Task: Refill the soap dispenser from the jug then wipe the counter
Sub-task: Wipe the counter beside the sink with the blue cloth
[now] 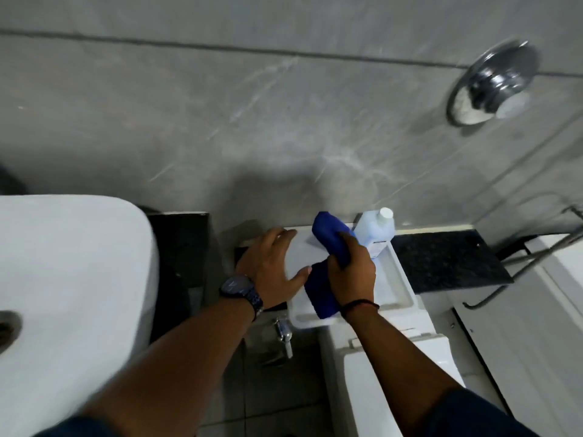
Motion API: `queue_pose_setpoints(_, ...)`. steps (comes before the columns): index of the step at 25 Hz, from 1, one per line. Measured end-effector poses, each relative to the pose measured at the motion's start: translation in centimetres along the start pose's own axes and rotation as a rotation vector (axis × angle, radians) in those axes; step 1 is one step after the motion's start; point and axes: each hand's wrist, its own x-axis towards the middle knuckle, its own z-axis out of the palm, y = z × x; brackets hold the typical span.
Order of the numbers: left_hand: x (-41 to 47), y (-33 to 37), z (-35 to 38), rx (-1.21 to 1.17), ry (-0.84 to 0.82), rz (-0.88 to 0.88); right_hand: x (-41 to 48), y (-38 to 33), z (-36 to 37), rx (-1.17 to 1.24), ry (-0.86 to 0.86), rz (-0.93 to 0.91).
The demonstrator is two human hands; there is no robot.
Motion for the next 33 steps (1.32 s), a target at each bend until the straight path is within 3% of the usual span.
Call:
queue_pose_setpoints(5, -10.5, 3.7, -10.4, -0.02, 0.062, 0.122, -11.7, -8.7, -5.4, 0.091, 0.097, -0.027)
queue_pose_setpoints(10, -24.7, 1.1, -18.3, -0.078, 0.128, 0.216, -26.0, -15.4, -5.0, 0.109, -0.026, 0.043)
queue_pose_setpoints(15, -36.2, -6.1, -20.5, -0.041, 0.083, 0.101, -35.2, -18.0, 0.7, 0.006, -0.234, 0.089)
queue_pose_setpoints(18, -42.0, -11.4, -20.0, 0.029, 0.111, -0.074, -38.1, -17.5, 5.0, -0.155, -0.388, 0.057)
queue_pose_setpoints(21, -45.7, -16.2, -19.5, 0.1, 0.038, -0.287, -39.6, -15.5, 8.2, -0.418, -0.523, -0.044)
queue_pose_setpoints(25, -47.7, -20.3, -18.8, 0.107, -0.064, -0.463, -40.8, -14.7, 10.9, -0.531, -0.443, -0.126)
queue_pose_setpoints(33, -48.6, -22.0, -17.9, 0.135, -0.067, -0.463, -44.7, -20.9, 17.6, -0.467, -0.398, -0.2)
